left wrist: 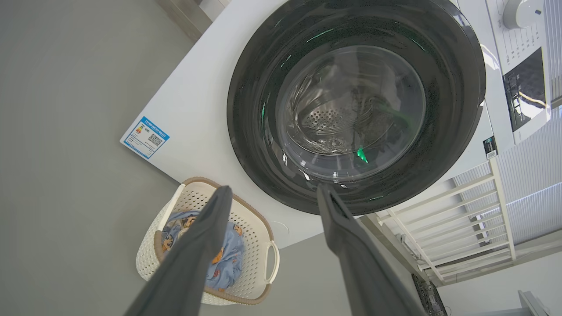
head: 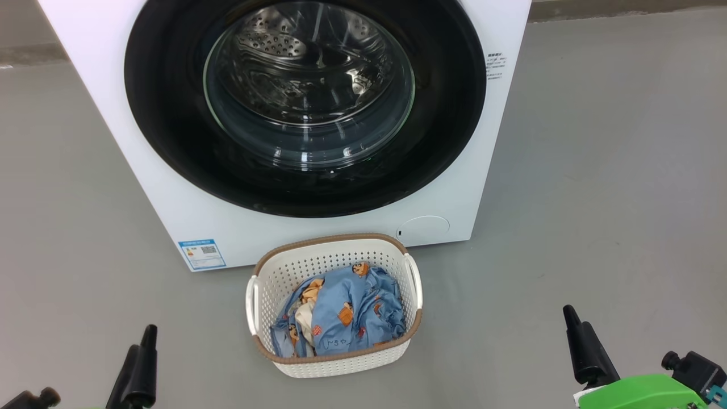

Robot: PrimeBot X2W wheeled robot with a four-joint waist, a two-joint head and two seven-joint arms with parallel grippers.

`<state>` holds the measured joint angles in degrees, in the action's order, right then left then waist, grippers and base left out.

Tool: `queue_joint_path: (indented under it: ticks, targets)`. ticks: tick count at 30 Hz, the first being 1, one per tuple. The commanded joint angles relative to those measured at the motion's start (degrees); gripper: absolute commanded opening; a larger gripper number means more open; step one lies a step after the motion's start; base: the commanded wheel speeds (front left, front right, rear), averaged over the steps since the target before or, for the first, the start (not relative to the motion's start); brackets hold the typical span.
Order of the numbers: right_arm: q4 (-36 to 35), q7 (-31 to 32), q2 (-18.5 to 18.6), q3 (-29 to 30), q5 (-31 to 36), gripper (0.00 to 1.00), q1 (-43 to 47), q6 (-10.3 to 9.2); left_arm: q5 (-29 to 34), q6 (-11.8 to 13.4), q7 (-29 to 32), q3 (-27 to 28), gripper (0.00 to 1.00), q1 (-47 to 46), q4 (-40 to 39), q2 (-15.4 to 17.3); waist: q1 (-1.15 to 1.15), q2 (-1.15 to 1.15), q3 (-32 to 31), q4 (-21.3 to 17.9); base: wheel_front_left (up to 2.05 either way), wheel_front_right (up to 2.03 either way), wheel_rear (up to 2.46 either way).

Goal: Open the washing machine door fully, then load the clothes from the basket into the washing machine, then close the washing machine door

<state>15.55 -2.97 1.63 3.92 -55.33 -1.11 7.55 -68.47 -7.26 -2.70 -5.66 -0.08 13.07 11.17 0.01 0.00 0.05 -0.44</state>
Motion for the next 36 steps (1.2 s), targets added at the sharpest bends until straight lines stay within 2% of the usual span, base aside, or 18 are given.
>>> queue_joint_path:
  ticks: [1,24,36]
  targets:
    - [-1.81,-0.58,0.53,-1.07,1.90,1.00,-2.28,-0.03,1.58,-0.12,-0.67,0.67,1.00,-1.93,-1.75,1.97,-0.01,0.00,0.00,-0.02,0.00,0.00,0.00]
    - [-2.04,-4.60,0.78,-1.77,20.52,1.00,-3.24,-0.04,17.08,-0.16,-4.76,-3.72,1.00,-1.79,-2.28,6.73,-0.01,0.00,-0.53,-0.30,0.00,0.00,0.00]
    - [-2.16,-6.42,0.90,-2.12,28.41,1.00,-3.58,-0.05,23.33,-0.18,-6.63,-4.09,1.00,-1.52,-1.59,7.95,-0.01,0.00,-0.77,-0.45,0.00,0.00,0.00]
